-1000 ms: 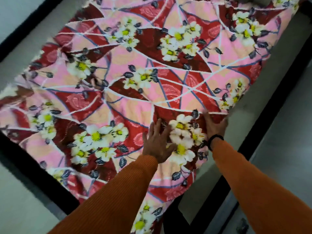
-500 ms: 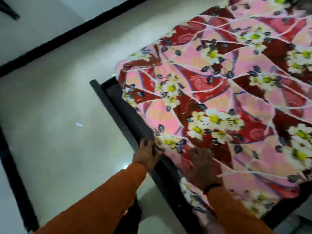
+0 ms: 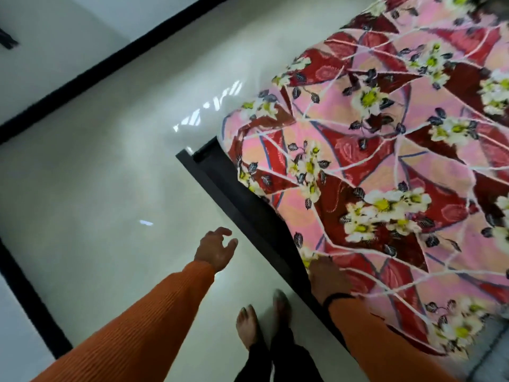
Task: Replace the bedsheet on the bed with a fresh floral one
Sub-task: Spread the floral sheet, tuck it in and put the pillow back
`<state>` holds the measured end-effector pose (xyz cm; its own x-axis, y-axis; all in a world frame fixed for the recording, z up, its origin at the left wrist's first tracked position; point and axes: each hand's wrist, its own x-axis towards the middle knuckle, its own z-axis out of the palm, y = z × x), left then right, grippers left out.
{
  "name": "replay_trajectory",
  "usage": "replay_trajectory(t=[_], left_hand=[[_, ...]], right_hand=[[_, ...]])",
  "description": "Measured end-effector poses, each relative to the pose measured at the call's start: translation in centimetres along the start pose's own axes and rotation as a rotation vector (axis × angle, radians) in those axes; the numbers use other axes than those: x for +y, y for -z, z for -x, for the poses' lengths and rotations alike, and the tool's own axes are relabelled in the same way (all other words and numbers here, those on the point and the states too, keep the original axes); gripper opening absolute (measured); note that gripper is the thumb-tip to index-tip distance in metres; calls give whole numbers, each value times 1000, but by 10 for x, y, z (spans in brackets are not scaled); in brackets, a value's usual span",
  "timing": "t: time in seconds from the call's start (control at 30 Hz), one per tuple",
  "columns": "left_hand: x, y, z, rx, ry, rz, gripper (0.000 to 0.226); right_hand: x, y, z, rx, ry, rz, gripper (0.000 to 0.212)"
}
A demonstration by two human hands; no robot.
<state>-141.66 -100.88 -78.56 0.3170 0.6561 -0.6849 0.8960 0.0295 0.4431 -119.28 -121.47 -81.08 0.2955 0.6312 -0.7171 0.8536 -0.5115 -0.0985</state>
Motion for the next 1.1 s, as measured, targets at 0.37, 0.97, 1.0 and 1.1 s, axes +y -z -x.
replay_trajectory(t=[0.37, 0.97, 1.0, 1.1], left_hand=[[135, 146, -220, 171, 27, 155, 50], [62, 290, -278, -510, 14, -649, 58], [68, 306, -277, -536, 6, -681, 57], [73, 323, -292, -526, -73, -621, 48]], right_hand=[[-79, 150, -142, 376, -100, -556, 28], [-282, 252, -282, -324, -523, -589, 66], [-289, 252, -279, -380, -544, -587, 87], [-294, 236, -283, -397, -627, -745, 111]])
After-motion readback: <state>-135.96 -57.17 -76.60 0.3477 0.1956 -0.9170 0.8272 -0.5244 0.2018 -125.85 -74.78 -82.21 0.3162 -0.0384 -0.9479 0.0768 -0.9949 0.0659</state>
